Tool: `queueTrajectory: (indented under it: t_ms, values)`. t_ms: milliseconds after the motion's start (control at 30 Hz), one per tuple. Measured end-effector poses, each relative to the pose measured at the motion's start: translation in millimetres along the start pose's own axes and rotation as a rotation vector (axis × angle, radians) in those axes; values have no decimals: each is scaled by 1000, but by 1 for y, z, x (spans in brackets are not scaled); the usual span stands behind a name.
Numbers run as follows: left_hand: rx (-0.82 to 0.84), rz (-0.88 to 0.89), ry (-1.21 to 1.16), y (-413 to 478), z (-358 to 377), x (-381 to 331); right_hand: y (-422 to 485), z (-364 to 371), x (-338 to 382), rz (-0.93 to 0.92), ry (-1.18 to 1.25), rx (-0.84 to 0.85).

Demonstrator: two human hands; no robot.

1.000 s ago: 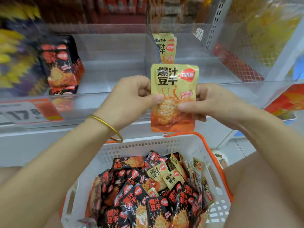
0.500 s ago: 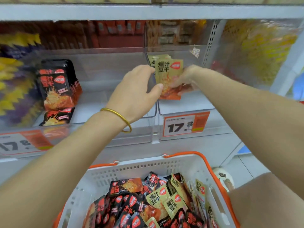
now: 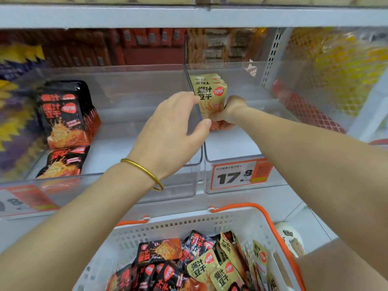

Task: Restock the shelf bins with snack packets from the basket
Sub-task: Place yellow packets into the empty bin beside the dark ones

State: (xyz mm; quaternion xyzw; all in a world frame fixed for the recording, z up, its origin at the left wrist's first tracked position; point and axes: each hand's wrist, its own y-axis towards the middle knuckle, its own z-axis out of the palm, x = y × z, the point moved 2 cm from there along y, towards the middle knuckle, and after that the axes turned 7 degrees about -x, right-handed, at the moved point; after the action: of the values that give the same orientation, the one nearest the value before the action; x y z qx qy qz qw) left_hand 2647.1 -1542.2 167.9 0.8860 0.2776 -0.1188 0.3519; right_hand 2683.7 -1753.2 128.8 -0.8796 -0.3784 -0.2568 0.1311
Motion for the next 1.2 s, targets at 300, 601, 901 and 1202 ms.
queueTrajectory:
  t_ms: [300,601,901,1202]
  values:
    - [-8,2,-9,-1,2,2,-9,-4,4,-27,-90,40]
    - [-203,254,-22,-56,-21,-25,-116,-96,12,-257,57,-86]
    - [337,219,-12,-146,52,-2,-184,34,-95,-123,-459,773]
    - [523,162,8,-167,80,18,-184,122,-186,-323,-1100,818]
